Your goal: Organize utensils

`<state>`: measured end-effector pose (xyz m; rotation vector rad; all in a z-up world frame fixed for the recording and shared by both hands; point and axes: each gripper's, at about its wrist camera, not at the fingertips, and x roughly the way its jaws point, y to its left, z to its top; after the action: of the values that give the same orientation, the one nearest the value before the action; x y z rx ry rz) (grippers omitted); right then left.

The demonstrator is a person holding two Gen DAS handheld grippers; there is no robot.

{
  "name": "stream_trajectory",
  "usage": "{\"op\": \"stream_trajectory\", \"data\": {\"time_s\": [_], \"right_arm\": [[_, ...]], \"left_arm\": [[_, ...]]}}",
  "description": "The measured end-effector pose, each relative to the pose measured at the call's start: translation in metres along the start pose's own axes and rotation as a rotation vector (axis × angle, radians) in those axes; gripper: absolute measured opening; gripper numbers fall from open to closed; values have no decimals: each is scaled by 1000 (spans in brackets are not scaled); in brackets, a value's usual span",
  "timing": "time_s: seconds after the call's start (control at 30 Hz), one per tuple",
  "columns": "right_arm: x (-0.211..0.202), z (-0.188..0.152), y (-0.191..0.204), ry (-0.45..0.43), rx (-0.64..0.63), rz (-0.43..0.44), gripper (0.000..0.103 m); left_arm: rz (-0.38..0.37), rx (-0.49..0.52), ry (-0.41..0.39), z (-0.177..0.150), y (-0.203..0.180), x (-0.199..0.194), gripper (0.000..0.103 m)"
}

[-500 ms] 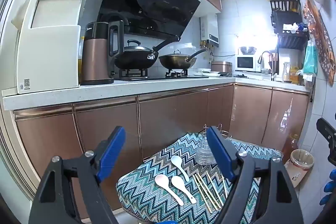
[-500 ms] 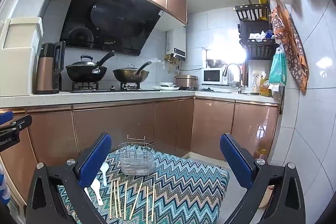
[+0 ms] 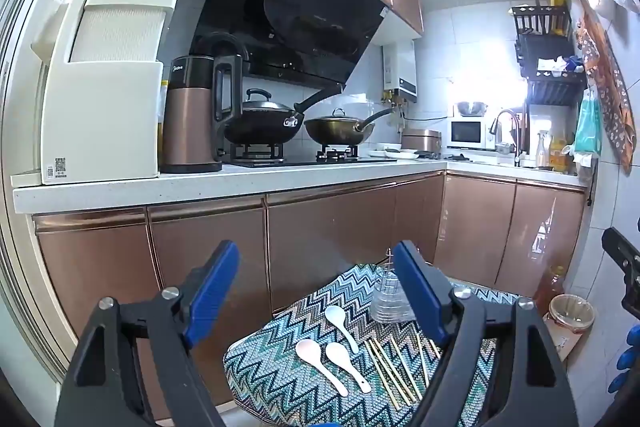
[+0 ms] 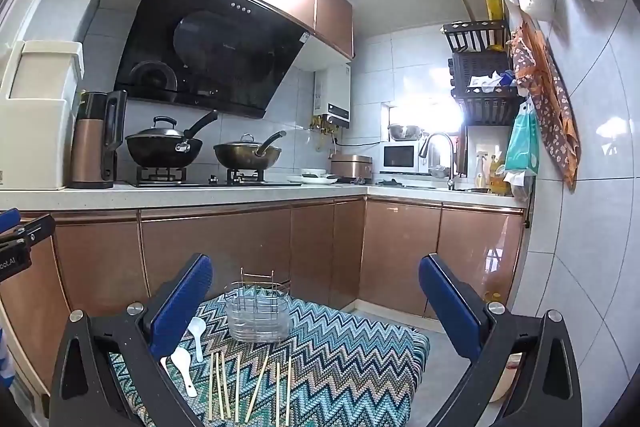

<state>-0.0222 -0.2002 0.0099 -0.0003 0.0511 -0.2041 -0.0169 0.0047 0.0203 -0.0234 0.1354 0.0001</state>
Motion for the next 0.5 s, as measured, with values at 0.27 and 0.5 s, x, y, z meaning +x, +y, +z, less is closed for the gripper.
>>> {"op": "stream_trajectory", "data": {"time_s": [0.27, 0.5], "right_arm": [[-4, -1, 0, 4, -2, -8, 103], [0, -4, -1, 16, 0, -16, 103]], "left_arm": [[-11, 5, -5, -1, -3, -5, 79], [-35, 10, 7, 2, -7, -5, 79]]}}
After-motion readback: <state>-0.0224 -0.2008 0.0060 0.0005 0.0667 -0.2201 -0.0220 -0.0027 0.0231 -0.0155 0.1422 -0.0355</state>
